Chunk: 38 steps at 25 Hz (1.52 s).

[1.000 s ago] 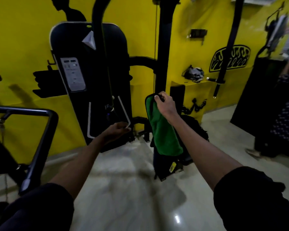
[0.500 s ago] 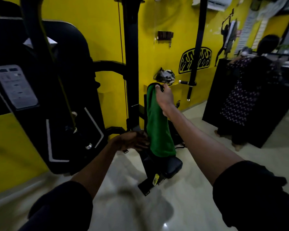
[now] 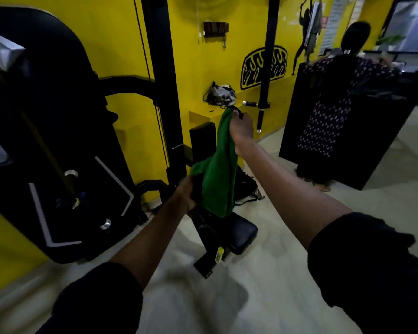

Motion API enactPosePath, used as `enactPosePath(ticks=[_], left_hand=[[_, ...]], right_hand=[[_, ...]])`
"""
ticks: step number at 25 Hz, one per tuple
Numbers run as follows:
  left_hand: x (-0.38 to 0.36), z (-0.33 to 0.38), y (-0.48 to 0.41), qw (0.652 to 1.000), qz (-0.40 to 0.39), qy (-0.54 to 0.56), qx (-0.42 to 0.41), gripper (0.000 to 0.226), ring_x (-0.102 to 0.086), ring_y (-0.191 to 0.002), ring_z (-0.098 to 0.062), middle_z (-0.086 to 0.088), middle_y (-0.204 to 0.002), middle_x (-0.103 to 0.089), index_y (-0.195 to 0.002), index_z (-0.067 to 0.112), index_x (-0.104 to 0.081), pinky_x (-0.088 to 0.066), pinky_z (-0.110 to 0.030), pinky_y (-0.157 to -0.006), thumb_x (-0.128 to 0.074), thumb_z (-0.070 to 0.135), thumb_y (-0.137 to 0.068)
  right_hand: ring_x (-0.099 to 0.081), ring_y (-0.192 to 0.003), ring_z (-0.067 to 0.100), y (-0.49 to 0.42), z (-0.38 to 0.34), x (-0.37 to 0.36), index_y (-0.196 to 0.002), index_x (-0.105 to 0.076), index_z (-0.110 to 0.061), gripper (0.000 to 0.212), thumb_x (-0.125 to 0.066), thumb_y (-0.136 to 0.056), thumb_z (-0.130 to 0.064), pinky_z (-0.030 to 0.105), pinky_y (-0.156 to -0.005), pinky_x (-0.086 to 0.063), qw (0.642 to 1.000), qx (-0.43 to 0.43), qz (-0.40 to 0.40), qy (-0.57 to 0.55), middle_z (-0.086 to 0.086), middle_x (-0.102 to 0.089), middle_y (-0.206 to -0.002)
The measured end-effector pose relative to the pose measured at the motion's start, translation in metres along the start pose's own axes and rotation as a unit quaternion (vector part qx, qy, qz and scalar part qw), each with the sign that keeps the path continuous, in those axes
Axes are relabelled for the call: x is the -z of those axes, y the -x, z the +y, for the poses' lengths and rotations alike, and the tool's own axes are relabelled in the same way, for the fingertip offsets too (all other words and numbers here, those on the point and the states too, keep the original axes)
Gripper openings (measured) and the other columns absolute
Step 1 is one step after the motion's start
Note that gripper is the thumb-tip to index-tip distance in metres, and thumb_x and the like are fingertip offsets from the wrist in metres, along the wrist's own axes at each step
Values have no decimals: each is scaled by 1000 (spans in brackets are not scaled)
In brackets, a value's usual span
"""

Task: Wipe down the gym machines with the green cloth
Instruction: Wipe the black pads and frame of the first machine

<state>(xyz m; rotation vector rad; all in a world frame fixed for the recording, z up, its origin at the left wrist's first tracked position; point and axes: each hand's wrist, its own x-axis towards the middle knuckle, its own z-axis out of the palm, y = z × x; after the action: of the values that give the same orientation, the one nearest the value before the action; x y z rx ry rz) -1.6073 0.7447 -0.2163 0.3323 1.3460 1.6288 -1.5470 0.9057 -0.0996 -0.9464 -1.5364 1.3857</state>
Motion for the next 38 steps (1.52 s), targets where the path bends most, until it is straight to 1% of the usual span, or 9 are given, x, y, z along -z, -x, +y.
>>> enactPosePath(ticks=[6, 10, 14, 18, 22, 26, 31, 34, 38], left_hand=[[23, 39, -54, 978, 205, -48, -7, 53, -61, -109, -37, -19, -122, -62, -127, 3, -54, -50, -43, -82, -46, 48, -101], [11, 64, -60, 989, 91, 109, -32, 41, -65, -96, -34, -20, -102, -70, -110, 2, -65, -52, -42, -79, -44, 37, -101], [12, 62, -83, 995, 30, 15, -89, 57, -70, -96, -29, -13, -111, -69, -126, 14, -60, -60, -42, -75, -56, -15, -77], [23, 46, -120, 970, 145, -167, -105, 95, -56, -117, -40, -22, -136, -51, -156, 34, -15, -48, -61, -96, -51, -22, -88], [13, 39, -127, 924, 243, -248, -162, 53, -63, -81, -33, -19, -103, -62, -141, 22, -42, -55, -46, -70, -58, -1, -96], [0, 42, -136, 898, 284, -283, -182, 11, -56, -71, -27, -17, -84, -67, -109, 13, -62, -46, -39, -62, -56, 15, -101], [2, 68, -131, 986, 153, -27, -62, 9, -69, -63, -10, -8, -74, -72, -99, 10, -61, -54, -16, -53, -52, 10, -101], [17, 69, -142, 971, 144, -148, -118, 45, -70, -86, -21, -19, -109, -69, -127, 4, -57, -59, -22, -65, -62, -13, -86], [24, 68, -157, 918, 213, -260, -210, 30, -71, -82, -29, -19, -98, -71, -112, -4, -68, -60, -26, -62, -75, -1, -82]], right_hand=[[-65, -100, 36, -72, 68, 50, -98, -64, -6, 37, -52, -99, -41, 37, -73, -47, 933, 76, -64, 345, 18, -68, -105], [-66, -96, 31, -109, 79, 66, -122, -59, -2, 36, -59, -95, -26, 39, -83, -57, 936, -246, -244, 66, 17, -66, -113], [-70, -88, 23, -152, 81, 93, -96, -65, -2, 14, -54, -90, 5, 29, -78, -61, 886, -284, -364, -30, 14, -72, -97], [-68, -93, 19, -196, 100, 108, -102, -62, -1, 8, -57, -96, 1, 28, -82, -59, 897, -261, -354, 38, 11, -72, -103], [-61, -97, 32, -222, 125, 105, -112, -57, -6, 21, -63, -97, -18, 48, -79, -57, 910, -175, -293, 235, 17, -62, -108], [-64, -103, 33, -227, 134, 82, -130, -53, 1, 45, -62, -97, -29, 47, -91, -54, 937, -199, -267, 102, 24, -62, -125], [-61, -94, 24, -224, 109, 85, -129, -54, -6, 42, -53, -92, 14, 30, -81, -52, 903, -225, -353, -100, 14, -59, -119], [-61, -110, 29, -242, 112, 70, -127, -61, -6, 48, -54, -87, 21, 36, -95, -53, 930, -149, -337, -1, 24, -58, -133], [-63, -110, 29, -260, 112, 62, -118, -68, -13, 30, -61, -93, 3, 43, -96, -55, 960, -57, -249, 113, 15, -65, -123]])
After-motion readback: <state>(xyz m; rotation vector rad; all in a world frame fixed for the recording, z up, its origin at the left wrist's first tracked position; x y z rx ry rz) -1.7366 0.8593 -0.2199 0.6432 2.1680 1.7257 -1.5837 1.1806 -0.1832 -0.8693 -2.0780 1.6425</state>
